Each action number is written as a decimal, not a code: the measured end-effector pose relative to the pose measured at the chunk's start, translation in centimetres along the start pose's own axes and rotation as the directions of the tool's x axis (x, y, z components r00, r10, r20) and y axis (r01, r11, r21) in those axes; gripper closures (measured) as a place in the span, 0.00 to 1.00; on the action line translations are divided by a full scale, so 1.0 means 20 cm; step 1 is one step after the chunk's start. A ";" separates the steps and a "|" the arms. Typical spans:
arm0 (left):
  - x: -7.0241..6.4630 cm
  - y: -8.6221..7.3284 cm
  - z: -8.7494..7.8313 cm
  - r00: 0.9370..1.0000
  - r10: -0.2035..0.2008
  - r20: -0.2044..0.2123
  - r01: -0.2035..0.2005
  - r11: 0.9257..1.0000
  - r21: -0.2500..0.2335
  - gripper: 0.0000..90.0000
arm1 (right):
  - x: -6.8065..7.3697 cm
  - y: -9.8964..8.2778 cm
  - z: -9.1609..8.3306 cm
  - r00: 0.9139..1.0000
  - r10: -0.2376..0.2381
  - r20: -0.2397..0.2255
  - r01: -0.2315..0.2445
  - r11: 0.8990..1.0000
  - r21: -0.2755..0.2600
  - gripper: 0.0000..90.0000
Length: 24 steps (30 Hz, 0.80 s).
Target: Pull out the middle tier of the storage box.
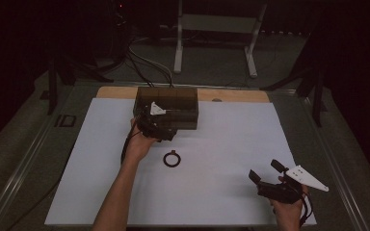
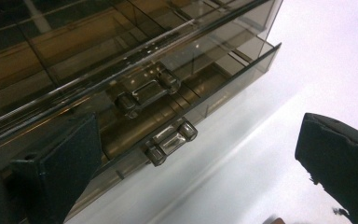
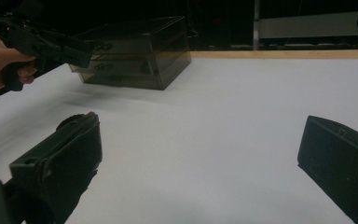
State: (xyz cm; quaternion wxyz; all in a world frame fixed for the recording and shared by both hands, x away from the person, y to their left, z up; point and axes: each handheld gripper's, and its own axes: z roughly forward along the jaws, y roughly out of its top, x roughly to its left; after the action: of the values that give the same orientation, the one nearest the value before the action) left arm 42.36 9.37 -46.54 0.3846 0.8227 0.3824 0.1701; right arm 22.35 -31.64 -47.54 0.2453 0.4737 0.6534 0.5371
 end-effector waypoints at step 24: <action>0.02 -0.01 0.04 0.998 0.047 0.031 -0.049 0.997 0.057 0.14 | 0.00 0.00 0.00 1.000 -0.002 0.000 0.002 1.000 0.002 0.00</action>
State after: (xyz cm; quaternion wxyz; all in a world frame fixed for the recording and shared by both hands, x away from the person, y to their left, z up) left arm 43.07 9.39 -47.15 0.3623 0.8447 0.3617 0.1562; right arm 22.36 -31.62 -47.55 0.2455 0.4733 0.6543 0.5364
